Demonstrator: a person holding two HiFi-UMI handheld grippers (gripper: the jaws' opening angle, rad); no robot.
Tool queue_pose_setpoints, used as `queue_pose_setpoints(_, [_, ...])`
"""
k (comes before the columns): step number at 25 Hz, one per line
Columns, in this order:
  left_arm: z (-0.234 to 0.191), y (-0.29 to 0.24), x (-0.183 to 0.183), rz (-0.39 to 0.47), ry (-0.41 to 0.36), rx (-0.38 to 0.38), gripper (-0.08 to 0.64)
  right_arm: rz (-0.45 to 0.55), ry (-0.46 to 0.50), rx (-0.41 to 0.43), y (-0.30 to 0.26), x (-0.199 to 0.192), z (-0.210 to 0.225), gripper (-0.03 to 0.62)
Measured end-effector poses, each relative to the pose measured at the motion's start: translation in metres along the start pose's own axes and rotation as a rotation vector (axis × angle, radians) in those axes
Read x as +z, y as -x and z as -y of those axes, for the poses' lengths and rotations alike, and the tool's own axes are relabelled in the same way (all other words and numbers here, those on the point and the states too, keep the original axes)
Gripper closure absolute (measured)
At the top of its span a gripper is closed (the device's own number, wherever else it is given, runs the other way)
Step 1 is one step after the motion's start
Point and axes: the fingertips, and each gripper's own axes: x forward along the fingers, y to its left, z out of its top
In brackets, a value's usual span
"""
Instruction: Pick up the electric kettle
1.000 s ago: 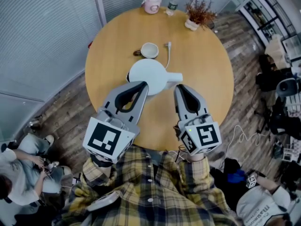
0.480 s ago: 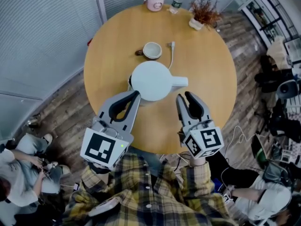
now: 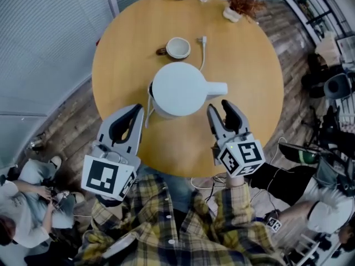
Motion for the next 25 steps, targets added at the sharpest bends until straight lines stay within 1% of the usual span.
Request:
queue_pose_setpoints(4, [-0.005, -0.006, -0.020, -0.027, 0.019, 0.003, 0.558, 0.009, 0.004, -0.017, -0.013, -0.012, 0.008, 0.397])
queue_pose_setpoints(7, [-0.004, -0.013, -0.029, -0.042, 0.021, 0.000, 0.558, 0.029, 0.007, -0.035, -0.020, -0.012, 0.017, 0.394])
queue_pose_setpoints(11, [-0.008, -0.022, -0.042, -0.064, 0.047, 0.001, 0.558, 0.053, 0.005, -0.055, -0.030, -0.013, 0.027, 0.394])
queue_pose_setpoints(18, [-0.023, -0.028, -0.058, -0.081, 0.060, 0.016, 0.558, 0.035, 0.007, -0.045, -0.043, -0.022, 0.029, 0.394])
queue_pose_setpoints(25, [-0.027, -0.032, -0.070, -0.087, 0.067, 0.034, 0.558, 0.036, 0.008, -0.042, -0.051, -0.031, 0.034, 0.396])
